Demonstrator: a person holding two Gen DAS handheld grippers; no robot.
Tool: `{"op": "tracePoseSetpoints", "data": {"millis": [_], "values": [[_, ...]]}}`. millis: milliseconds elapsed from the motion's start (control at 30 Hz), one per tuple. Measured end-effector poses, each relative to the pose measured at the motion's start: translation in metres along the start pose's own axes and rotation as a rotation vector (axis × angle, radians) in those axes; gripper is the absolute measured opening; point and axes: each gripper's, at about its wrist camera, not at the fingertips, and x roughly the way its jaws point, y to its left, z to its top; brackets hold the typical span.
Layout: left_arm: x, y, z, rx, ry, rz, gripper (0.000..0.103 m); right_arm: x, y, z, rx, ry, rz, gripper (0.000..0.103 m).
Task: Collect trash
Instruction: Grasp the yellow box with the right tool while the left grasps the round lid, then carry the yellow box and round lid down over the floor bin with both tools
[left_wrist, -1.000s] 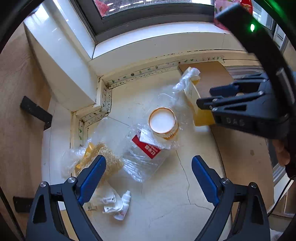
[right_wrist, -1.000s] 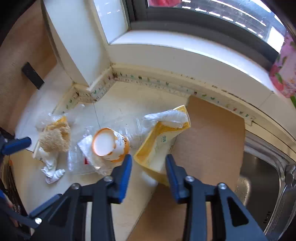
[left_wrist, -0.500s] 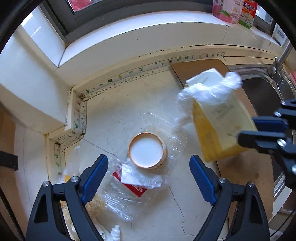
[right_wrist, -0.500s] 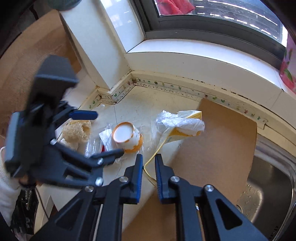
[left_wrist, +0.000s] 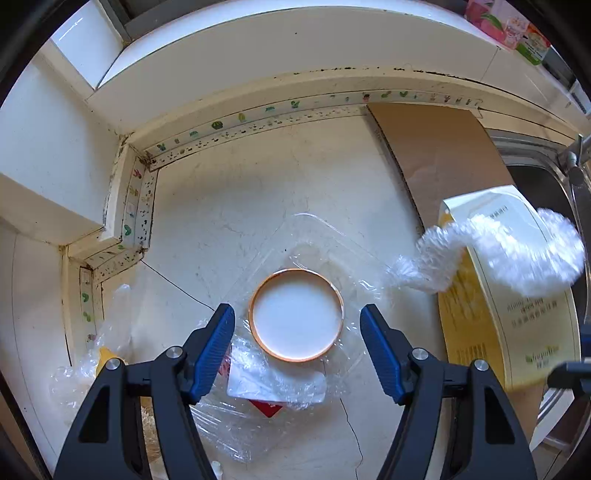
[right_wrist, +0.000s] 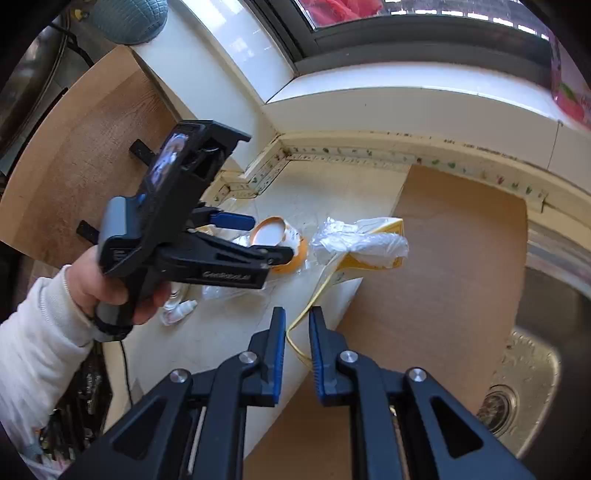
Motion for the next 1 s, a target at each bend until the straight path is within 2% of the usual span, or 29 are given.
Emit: {"op": "tracePoseSetpoints", "data": {"millis": [33, 67, 300, 533, 800, 1000], "values": [[0.003, 0.000, 0.000, -0.006, 0.004, -0.004, 0.053, 0.000, -0.001, -0.001, 0.012, 0.004, 0.016, 0.012], [0.005, 0.002, 0.001, -0.015, 0.007, -0.008, 0.050, 0.001, -0.003, -0.001, 0.036, 0.014, 0.045, 0.012], [-0.003, 0.006, 0.001, -0.059, -0.051, -0.009, 0.048, 0.020, -0.022, -0.009, 0.251, 0.113, 0.229, 0.012], [-0.044, 0.000, -0.019, -0.061, -0.138, -0.033, 0.048, 0.034, -0.011, -0.026, 0.325, 0.166, 0.342, 0.011], [-0.103, -0.004, -0.069, -0.067, -0.220, -0.066, 0.048, 0.025, 0.046, -0.050, 0.147, 0.159, 0.222, 0.011], [-0.139, -0.005, -0.131, -0.065, -0.247, -0.089, 0.048, 0.011, 0.081, -0.073, 0.090, 0.129, 0.188, 0.011]]}}
